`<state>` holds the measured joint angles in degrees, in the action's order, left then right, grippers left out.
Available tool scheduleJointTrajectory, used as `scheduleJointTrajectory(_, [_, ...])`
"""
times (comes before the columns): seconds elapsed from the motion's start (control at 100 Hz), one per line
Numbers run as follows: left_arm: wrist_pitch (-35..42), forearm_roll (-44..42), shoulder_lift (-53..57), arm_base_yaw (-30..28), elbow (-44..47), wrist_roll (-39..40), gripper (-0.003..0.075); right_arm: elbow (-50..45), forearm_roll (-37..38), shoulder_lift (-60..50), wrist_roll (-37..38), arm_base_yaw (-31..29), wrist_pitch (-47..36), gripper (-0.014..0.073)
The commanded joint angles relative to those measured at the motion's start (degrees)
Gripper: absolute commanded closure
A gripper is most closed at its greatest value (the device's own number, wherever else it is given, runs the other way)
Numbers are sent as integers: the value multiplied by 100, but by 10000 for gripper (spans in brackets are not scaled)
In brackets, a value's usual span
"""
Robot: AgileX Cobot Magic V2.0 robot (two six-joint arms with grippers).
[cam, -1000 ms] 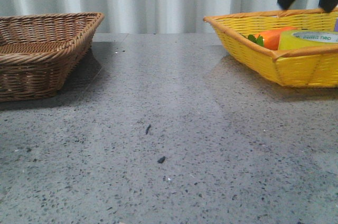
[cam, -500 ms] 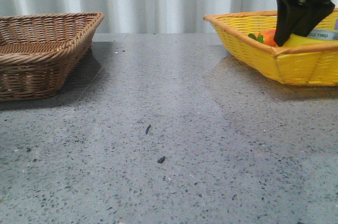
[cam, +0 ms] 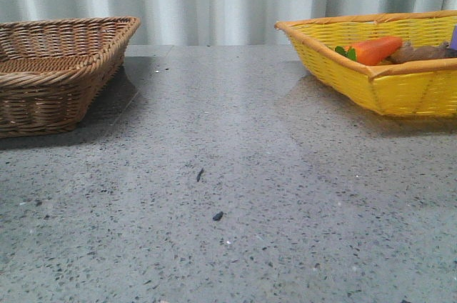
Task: Transfer tape with both arms
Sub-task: 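Lower the right gripper into the yellow basket and grasp the tape roll, then lift the tape roll out and set it on the table between baskets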
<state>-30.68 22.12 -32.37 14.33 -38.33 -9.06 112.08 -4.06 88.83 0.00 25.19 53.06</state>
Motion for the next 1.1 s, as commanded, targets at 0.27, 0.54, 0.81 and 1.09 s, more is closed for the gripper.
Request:
scheduleJointTrajectory(0.27, [377, 122, -56, 39, -206, -16, 334, 334, -172, 1234, -47, 584, 241, 655])
scheduleJointTrajectory(0.54, [352, 122, -56, 39, -206, -16, 334, 334, -272, 2317, 0, 629, 588, 654])
scheduleJointTrajectory(0.81, [140, 150, -56, 39, -206, -16, 334, 334, -326, 2274, 0, 641, 635, 259])
scheduleJointTrajectory(1.09, [132, 999, -563, 39, -511, -924, 334, 324, -326, 785, 0, 641, 1063, 344])
